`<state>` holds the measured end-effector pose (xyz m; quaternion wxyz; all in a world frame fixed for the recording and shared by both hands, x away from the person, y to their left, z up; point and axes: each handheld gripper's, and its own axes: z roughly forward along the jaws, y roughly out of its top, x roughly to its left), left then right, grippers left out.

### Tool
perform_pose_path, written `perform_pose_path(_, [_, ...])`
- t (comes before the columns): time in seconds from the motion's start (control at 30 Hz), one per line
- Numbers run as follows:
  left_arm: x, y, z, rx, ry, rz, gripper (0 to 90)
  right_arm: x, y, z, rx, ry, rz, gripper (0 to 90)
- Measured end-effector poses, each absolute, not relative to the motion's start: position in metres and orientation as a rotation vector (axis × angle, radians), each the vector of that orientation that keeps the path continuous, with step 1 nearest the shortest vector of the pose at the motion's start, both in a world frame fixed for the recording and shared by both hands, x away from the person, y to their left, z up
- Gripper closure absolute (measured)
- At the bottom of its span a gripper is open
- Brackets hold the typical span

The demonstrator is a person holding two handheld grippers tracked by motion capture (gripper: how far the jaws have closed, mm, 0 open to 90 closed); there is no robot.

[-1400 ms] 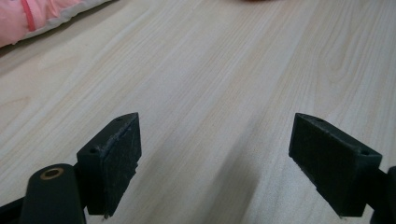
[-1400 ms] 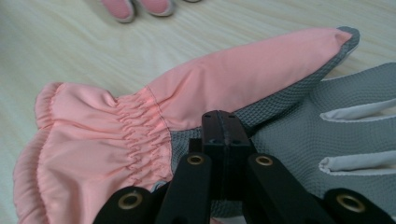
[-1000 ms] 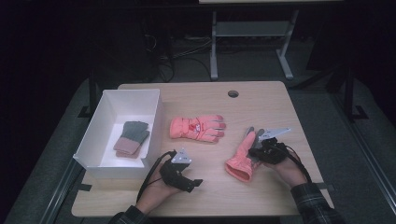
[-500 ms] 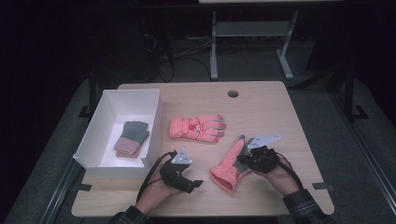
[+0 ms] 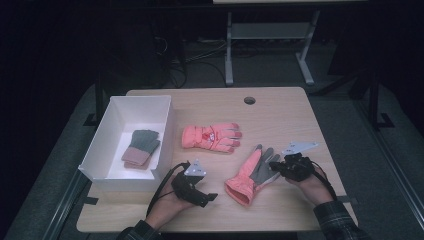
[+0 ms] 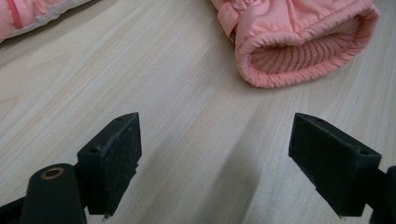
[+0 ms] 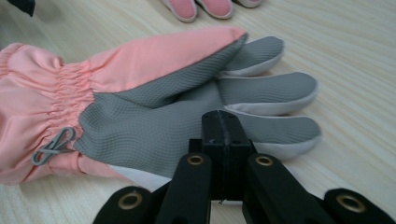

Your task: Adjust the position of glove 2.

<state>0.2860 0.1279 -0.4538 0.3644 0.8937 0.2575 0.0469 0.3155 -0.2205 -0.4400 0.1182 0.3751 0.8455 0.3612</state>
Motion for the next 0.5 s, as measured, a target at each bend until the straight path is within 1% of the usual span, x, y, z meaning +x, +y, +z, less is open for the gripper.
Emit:
perform_pose_path(0.2, [0.286,0.127,-0.455,2.291,0.669,0.114,16.7,0.316,-0.208,-0.441,1.055,2.464,1.119,90.0])
perform_pose_path(0.33, [0.286,0.128,-0.454,2.293,0.667,0.117,16.7,0.316,-0.193,-0.452,1.010,2.537,1.025,90.0])
perform_pose_path(0.5, [0.286,0.128,-0.454,2.301,0.661,0.122,16.7,0.311,-0.186,-0.456,0.989,2.577,1.008,90.0])
